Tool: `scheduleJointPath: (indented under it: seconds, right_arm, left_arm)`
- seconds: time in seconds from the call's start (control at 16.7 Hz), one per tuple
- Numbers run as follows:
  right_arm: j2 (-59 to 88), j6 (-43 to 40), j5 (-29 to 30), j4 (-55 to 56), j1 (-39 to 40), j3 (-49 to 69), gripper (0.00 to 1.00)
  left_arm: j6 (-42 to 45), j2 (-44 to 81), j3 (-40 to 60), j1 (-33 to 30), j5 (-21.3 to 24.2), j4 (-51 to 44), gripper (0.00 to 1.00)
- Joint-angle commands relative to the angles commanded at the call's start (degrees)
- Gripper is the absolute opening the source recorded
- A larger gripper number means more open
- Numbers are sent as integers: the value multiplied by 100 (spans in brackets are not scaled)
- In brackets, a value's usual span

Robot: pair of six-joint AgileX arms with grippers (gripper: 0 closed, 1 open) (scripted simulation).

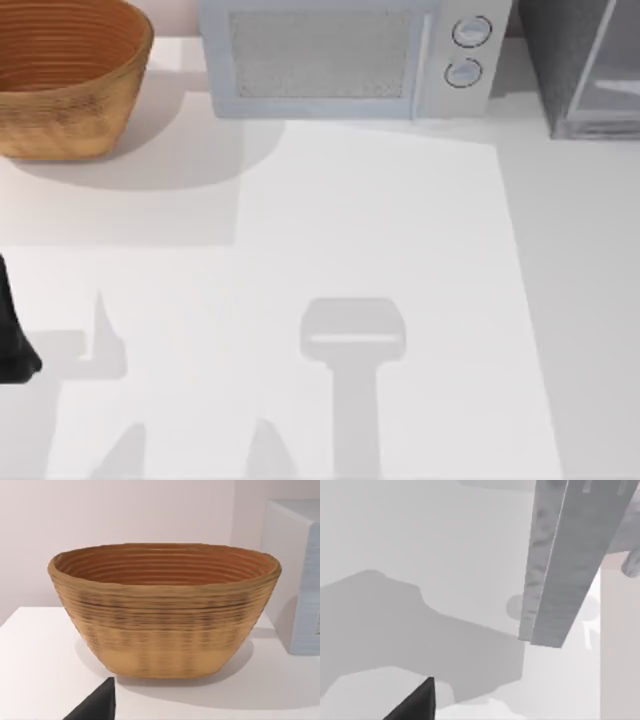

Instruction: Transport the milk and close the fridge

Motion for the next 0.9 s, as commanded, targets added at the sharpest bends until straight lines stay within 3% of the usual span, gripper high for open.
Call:
scheduleJointPath:
  seconds: [0.18, 0.36, 0.9]
  right_arm:
    - [931, -871, -356, 122, -861, 165, 100]
    - [1310, -1207, -498, 191, -1224, 230, 100]
    - [1346, -859, -313, 540, -853, 174, 100]
  left_arm:
    - [0, 0, 0, 0, 0, 0, 100]
    - [0, 0, 0, 0, 0, 0, 100]
    - [0, 0, 0, 0, 0, 0, 100]
